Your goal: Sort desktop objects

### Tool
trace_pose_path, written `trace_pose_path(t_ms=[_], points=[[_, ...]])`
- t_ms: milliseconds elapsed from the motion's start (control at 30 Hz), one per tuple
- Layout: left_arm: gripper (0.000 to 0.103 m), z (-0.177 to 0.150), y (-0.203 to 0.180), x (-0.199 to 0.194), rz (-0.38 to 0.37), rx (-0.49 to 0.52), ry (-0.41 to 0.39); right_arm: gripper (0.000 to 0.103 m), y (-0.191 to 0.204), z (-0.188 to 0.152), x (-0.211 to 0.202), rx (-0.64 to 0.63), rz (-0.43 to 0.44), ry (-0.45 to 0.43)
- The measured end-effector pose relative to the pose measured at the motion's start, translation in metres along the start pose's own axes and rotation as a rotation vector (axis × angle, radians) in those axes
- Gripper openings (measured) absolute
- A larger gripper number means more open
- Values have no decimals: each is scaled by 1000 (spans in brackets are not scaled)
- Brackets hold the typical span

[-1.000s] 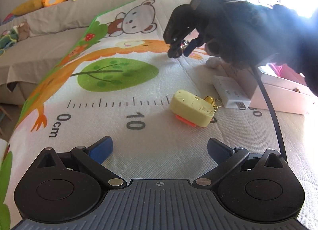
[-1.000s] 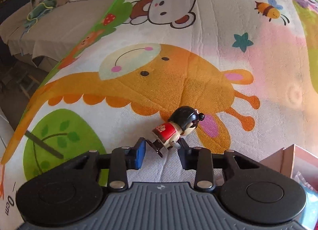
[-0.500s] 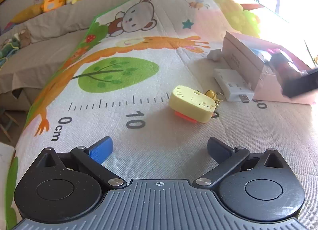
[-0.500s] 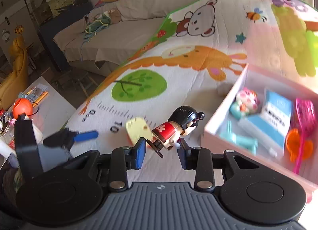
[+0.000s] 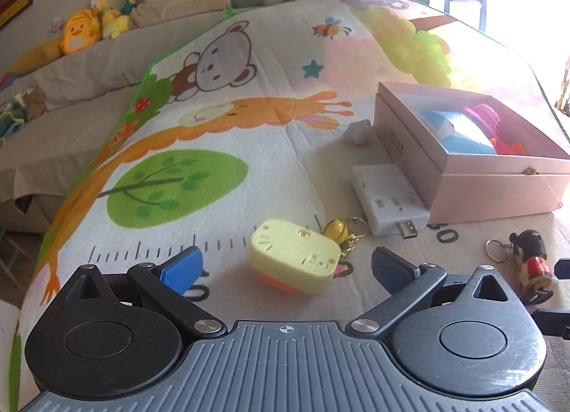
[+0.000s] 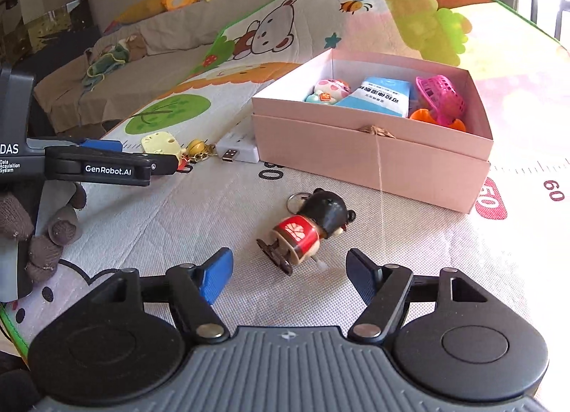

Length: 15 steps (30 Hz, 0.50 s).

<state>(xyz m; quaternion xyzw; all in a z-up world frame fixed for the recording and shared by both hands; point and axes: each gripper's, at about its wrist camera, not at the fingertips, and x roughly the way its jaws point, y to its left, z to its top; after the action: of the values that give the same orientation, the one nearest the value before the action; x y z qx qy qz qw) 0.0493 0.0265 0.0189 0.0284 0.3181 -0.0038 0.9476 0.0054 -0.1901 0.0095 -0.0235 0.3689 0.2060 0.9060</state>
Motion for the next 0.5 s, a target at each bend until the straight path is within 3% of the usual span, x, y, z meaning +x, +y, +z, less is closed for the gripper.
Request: trace_pose_path(t_ms=[67,133,200,367,500], points=[[103,3,-6,3,0,28,-16,79,-1,-4,0,1,-25,-19],[97,3,-11,6,-1,53,-23,80,-2,-7,1,6,-38,-35],[67,1,-12,9,-1,61,-8,82,-1,-11,2,1,-51,-57],[64,-10,-1,-4,-21,21,-17,85,1,-13,0,-12,-54,-79],[64,-29,4,-36,-105,-22,25,85,2,-13,-1,-12,-51,-82]])
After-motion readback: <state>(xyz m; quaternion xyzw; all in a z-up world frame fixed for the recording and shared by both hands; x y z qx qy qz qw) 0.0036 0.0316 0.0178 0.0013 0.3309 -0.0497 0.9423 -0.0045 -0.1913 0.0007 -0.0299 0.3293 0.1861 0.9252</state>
